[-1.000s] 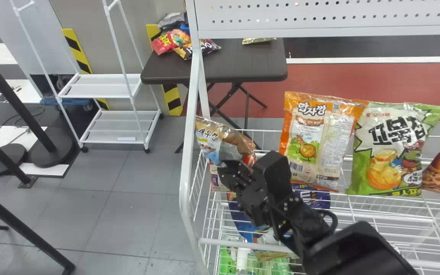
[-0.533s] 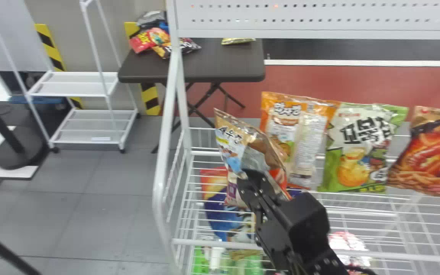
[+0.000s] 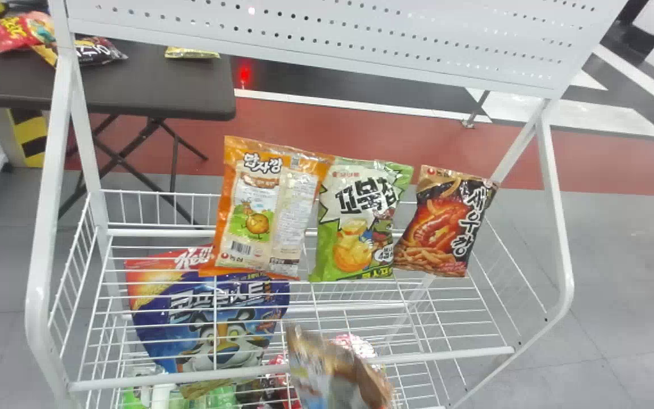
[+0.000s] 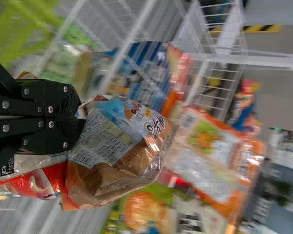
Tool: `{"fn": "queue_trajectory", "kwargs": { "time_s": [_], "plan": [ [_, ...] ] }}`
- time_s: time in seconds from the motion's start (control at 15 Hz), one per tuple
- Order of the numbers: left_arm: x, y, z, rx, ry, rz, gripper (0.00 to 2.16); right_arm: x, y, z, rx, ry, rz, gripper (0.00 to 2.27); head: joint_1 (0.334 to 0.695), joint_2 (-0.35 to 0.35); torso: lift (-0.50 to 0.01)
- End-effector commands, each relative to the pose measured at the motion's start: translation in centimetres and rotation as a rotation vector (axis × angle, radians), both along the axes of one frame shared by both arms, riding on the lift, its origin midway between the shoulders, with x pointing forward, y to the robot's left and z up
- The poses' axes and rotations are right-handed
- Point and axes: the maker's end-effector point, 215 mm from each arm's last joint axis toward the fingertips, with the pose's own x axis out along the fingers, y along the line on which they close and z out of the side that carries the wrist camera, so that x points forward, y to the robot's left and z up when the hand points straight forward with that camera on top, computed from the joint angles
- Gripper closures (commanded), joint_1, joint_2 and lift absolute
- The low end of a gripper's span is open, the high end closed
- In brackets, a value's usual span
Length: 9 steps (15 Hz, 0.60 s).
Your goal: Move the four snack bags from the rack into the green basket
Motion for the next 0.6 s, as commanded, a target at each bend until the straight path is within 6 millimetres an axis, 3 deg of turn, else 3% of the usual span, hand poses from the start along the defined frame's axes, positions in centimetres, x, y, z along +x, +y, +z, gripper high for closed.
{"fn": "queue_trajectory", "kwargs": {
  "time_s": [0.0, 0.2, 0.33, 0.4, 0.47, 0.53],
  "plan": [
    [0.4, 0.5, 0.1, -0.005, -0.004, 0.014, 2.02, -6.0, -1.4, -4.9, -0.056, 0.218, -0.006, 2.24, 0.695, -0.350, 0.000],
    [0.7, 0.6, 0.5, -0.017, -0.010, 0.022, 2.02, -9.1, 1.5, -8.9, 0.051, 0.341, 0.024, 2.24, 0.695, -0.350, 0.000],
    [0.6, 0.5, 0.5, -0.018, -0.010, 0.019, 2.02, -8.1, 4.3, -9.5, 0.153, 0.318, 0.053, 2.24, 0.695, -0.350, 0.000],
    [0.6, 0.4, 0.5, -0.019, -0.010, 0.018, 2.02, -6.5, 5.4, -9.3, 0.212, 0.270, 0.061, 2.21, 0.695, -0.350, 0.000],
    [0.6, 0.4, 0.6, -0.019, -0.011, 0.017, 2.02, -5.7, 6.5, -9.4, 0.302, 0.276, 0.054, 1.90, 0.695, -0.350, 0.000],
    [0.6, 0.4, 0.6, -0.019, -0.011, 0.017, 2.02, -5.4, 7.4, -9.8, 0.405, 0.307, 0.037, 1.42, 0.695, -0.350, 0.000]
  ]
}}
